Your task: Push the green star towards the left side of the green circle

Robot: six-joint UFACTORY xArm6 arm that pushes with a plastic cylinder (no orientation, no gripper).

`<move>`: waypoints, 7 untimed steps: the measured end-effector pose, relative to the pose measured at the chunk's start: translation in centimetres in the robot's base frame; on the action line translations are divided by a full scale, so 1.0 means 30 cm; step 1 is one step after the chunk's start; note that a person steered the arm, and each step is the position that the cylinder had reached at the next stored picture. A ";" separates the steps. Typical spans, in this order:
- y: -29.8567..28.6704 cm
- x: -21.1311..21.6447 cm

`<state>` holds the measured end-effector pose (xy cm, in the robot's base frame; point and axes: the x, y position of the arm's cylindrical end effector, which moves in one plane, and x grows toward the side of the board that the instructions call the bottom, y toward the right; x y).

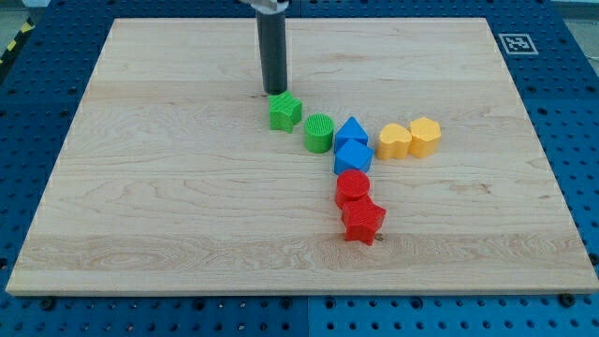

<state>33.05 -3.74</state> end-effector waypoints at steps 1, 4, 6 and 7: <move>0.056 -0.043; 0.086 0.135; 0.040 0.173; 0.018 0.170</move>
<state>38.16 -3.20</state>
